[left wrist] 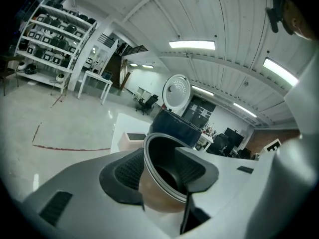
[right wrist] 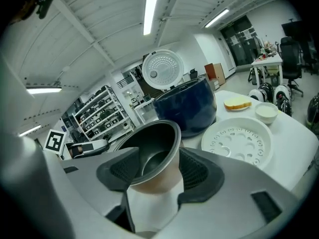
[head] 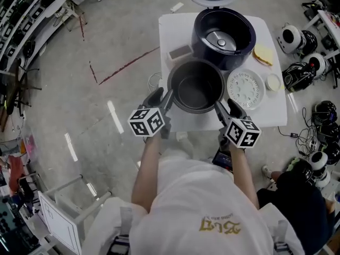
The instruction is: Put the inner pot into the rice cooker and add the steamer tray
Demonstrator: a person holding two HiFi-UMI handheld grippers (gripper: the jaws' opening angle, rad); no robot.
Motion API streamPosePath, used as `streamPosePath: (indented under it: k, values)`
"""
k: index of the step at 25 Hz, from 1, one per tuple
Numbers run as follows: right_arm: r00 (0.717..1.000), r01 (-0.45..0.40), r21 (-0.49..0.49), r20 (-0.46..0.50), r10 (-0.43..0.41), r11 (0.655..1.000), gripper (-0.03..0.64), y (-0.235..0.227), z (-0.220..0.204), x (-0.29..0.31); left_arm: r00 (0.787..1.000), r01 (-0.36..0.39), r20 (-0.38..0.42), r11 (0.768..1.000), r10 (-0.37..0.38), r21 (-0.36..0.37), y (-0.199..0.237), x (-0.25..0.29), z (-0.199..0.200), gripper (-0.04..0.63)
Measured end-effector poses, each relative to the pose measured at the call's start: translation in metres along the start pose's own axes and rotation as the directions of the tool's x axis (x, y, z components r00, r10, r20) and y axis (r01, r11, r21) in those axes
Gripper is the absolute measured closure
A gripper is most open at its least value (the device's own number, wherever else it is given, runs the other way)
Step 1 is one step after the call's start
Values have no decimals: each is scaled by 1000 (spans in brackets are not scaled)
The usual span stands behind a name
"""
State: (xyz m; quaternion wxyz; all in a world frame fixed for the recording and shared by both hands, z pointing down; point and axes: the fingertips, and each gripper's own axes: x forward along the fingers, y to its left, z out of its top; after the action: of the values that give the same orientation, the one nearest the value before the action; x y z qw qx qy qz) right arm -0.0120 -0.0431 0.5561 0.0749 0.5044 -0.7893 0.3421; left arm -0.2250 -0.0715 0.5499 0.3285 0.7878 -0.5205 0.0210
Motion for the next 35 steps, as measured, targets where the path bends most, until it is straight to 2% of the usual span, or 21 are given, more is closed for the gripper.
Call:
streamPosePath:
  k: [5,8,11,15,16,18,20,27,30,35]
  values:
    - [998,70,40,8,-70,997,371,-16,-1,25,996,23,-84,1000,-21,22,11,27,-3,400]
    - [998,69,51,-12,-68,996,370,-16,-5,39,991,16,-131,998,-8,60,18,37,-10,389]
    - [996,87,49,-22,-86,995,396,-20,-8,49,986,20,-169,998,-9,59,21,50,-19,374]
    - [993,110,52,-38,-108,993,400,-25,-14,54,973,38,-231,997,-21,67,22,58,-29,389]
    - [993,112,49,-31,-111,993,397,-26,-13,54,971,45,-237,997,-28,67,20,59,-29,404]
    - [994,110,41,-9,-110,993,443,-26,-11,55,970,49,-240,996,-31,69,19,61,-29,410]
    - [993,115,46,4,-116,992,455,-28,-11,55,970,48,-242,996,-29,75,18,62,-30,415]
    - [994,112,68,11,-113,991,472,-22,-14,51,972,36,-233,996,-18,75,21,51,-29,452]
    - [995,99,68,8,-100,993,474,-17,-15,46,972,31,-233,998,-16,60,20,42,-31,451]
    - [997,71,50,27,-73,996,476,-10,-9,38,979,23,-205,997,-7,76,13,31,-26,451]
